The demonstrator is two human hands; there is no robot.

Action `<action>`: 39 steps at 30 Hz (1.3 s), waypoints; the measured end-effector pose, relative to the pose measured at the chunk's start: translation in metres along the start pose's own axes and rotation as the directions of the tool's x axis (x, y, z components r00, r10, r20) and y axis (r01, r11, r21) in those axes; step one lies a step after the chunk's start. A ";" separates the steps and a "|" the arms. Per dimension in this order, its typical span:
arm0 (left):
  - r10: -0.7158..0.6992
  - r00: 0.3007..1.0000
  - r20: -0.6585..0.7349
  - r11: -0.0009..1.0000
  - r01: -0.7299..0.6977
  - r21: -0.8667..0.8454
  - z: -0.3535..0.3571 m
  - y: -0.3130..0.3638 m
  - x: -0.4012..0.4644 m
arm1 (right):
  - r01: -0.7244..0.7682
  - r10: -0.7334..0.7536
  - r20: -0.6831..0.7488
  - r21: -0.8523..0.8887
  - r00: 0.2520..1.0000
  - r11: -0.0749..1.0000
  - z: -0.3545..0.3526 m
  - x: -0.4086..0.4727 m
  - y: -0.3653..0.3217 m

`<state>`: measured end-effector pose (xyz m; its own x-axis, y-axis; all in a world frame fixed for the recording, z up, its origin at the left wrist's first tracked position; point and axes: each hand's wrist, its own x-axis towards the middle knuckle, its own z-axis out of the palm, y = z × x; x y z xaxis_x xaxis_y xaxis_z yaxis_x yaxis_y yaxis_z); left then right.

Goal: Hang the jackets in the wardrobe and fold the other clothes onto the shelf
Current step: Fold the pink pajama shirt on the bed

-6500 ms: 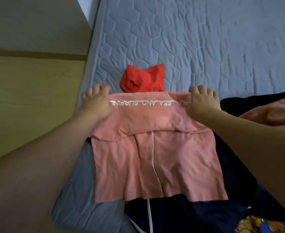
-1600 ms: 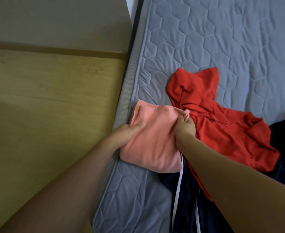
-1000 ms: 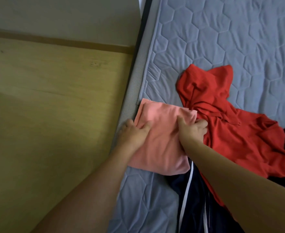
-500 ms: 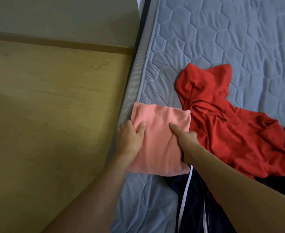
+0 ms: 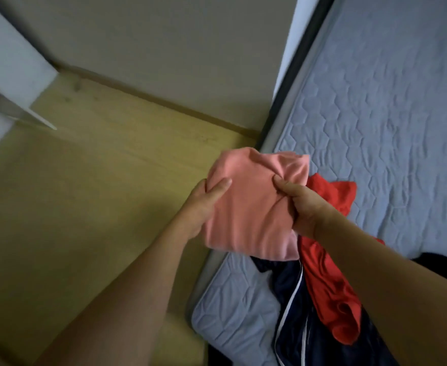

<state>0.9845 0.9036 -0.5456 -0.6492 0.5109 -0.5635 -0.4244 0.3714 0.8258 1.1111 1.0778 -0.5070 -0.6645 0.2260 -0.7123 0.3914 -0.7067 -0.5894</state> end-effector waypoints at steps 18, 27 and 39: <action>0.124 0.900 -0.418 0.581 -0.407 -0.705 -0.256 0.253 -0.339 | 0.123 -0.140 0.351 0.070 0.926 0.990 0.433 -0.227 -0.132; 0.105 0.750 -0.652 0.500 -0.607 -0.618 -0.449 0.313 -0.415 | 0.149 -0.133 0.595 0.022 0.793 0.989 0.703 -0.250 -0.089; 0.023 0.789 -0.614 0.586 -0.508 -0.631 -0.719 0.398 -0.403 | 0.123 -0.159 0.682 0.102 0.714 0.987 0.973 -0.176 -0.125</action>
<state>0.6233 0.2883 0.0278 -0.9094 -0.0646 -0.4110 -0.3172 -0.5314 0.7855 0.5604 0.4741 0.0631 -0.9708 -0.1836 -0.1547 0.2401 -0.7380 -0.6307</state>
